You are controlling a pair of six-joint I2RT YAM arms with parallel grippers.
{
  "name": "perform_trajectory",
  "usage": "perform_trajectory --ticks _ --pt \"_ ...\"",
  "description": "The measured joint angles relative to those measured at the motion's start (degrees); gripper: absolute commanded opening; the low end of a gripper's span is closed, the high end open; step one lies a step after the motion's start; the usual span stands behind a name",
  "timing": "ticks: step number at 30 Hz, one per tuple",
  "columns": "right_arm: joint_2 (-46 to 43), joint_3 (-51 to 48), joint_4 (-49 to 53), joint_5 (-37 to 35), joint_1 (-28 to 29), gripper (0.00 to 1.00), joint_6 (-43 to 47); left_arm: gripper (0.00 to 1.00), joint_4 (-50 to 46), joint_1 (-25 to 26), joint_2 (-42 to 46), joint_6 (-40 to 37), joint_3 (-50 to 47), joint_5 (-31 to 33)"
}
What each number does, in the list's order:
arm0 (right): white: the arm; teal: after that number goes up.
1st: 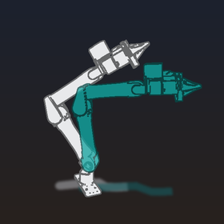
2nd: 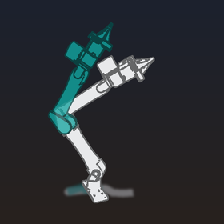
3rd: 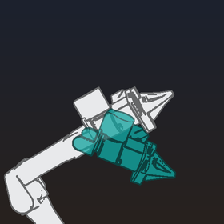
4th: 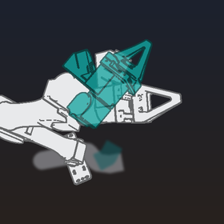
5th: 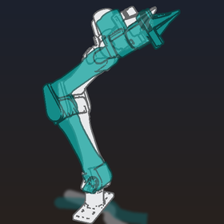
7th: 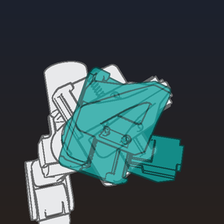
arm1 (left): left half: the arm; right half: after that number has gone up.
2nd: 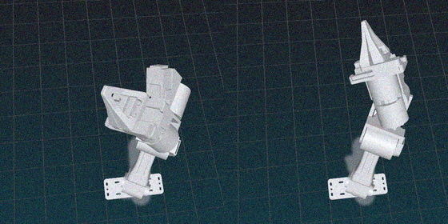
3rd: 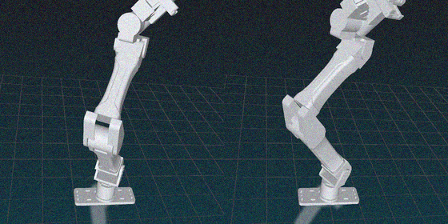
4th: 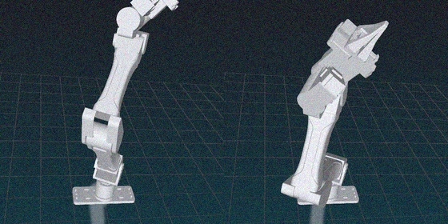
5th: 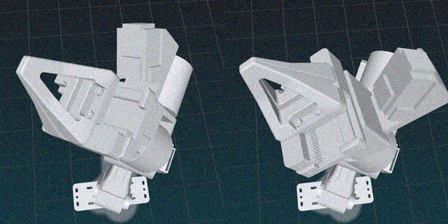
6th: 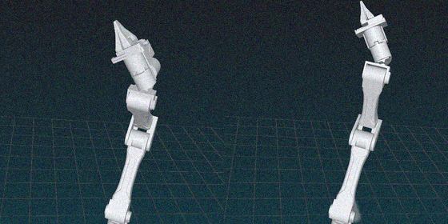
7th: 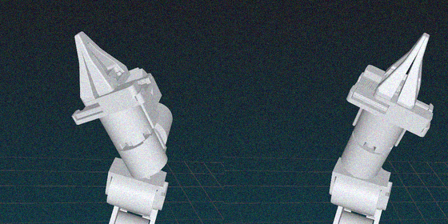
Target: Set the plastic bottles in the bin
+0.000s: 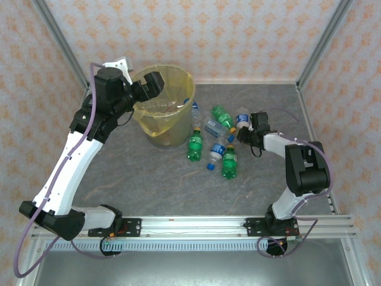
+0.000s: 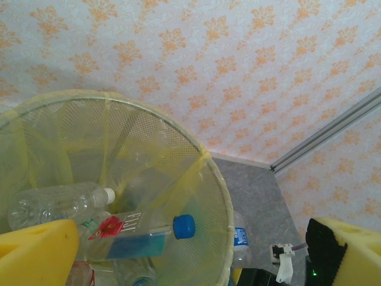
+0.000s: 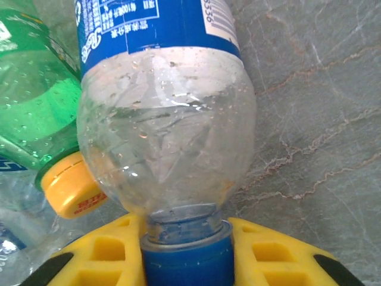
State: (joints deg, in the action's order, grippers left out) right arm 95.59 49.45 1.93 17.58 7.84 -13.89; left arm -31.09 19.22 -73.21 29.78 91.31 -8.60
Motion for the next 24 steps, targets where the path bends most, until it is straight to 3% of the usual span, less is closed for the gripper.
perform_trajectory --ticks 8,12,18,24 --pt "-5.0 -2.8 -0.7 -0.7 0.2 0.23 -0.2 0.99 0.0 0.0 0.0 0.9 0.0 -0.4" --pt "-12.3 -4.5 -0.4 -2.5 1.6 0.23 -0.1 0.99 0.2 -0.2 -0.2 2.5 0.0 -2.5" --pt "-25.8 -4.6 0.3 -5.0 6.1 0.22 1.2 0.89 3.3 -0.2 -3.0 6.6 1.7 -7.5" --pt "-33.3 0.0 2.5 -9.9 14.5 0.21 4.3 0.86 6.4 0.2 -7.9 9.2 4.9 -13.4"
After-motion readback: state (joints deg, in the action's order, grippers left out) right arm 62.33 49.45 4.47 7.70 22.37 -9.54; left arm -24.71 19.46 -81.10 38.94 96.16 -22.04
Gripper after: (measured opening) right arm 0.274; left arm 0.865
